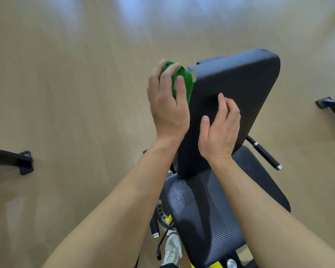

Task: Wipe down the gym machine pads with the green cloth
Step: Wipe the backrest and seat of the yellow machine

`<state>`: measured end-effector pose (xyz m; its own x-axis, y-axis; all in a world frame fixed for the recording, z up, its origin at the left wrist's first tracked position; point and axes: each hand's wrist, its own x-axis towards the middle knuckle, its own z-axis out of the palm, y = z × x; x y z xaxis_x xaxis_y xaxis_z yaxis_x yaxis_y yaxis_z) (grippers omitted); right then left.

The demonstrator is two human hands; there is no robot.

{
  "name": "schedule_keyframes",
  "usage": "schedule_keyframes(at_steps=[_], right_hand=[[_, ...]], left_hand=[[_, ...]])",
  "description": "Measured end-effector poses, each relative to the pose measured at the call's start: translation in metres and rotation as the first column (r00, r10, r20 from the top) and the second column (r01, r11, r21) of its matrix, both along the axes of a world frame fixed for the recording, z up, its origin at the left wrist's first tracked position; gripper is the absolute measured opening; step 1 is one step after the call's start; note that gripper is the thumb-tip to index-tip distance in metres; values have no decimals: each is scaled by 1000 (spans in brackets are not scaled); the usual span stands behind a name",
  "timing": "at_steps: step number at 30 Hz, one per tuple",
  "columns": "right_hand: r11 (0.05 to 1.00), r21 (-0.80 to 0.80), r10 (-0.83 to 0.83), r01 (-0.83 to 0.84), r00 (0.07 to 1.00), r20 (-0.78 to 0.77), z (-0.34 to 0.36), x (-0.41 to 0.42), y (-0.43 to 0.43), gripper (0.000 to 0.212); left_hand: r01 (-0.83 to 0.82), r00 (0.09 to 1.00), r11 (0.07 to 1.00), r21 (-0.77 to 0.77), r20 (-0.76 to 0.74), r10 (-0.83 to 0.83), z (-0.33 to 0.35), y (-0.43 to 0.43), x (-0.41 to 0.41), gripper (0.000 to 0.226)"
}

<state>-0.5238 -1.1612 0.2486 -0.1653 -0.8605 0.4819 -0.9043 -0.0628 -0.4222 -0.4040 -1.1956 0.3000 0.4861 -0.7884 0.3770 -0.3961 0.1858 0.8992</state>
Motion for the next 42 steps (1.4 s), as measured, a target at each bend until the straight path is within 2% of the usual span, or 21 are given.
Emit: schedule_keyframes(at_steps=[3, 5, 7, 11, 14, 19, 22, 29, 35, 39, 42], right_hand=[[999, -32, -17, 17, 1000, 4, -11, 5, 4, 62], [997, -63, -39, 41, 999, 21, -24, 6, 9, 61], [994, -61, -85, 90, 993, 81, -41, 4, 18, 59], [981, 54, -190, 184, 968, 163, -81, -8, 44, 54], [953, 201, -264, 228, 948, 177, -110, -21, 69, 49], [895, 378, -296, 239, 950, 101, -153, -36, 106, 37], [874, 430, -284, 227, 956, 72, -168, -40, 122, 36], [878, 447, -269, 170, 949, 167, -149, -36, 129, 33], [921, 379, -222, 87, 918, 329, -99, -19, 101, 32], [940, 333, -206, 69, 895, 395, -67, -13, 84, 31], [945, 322, -202, 60, 880, 429, -51, -9, 75, 31]], left_hand=[[-33, 994, 986, 166, -99, 50, -56, 29, -4, 35], [11, 989, 932, 361, -143, 44, -98, 59, -14, 36], [60, 973, 879, 473, -225, 54, -130, 83, -26, 36], [50, 953, 826, 562, -274, 129, -167, 92, -37, 38], [86, 940, 722, 687, -297, 171, -199, 99, -42, 41], [159, 901, 578, 801, -357, 246, -247, 117, -50, 42], [216, 864, 473, 854, -393, 315, -255, 124, -56, 46], [147, 782, 523, 839, -423, 459, -229, 105, -31, 34], [89, 832, 673, 734, -426, 356, -124, 51, -10, 24], [58, 809, 807, 588, -501, 308, -39, 18, 7, 24], [35, 832, 887, 461, -505, 230, 14, 3, 16, 23]])
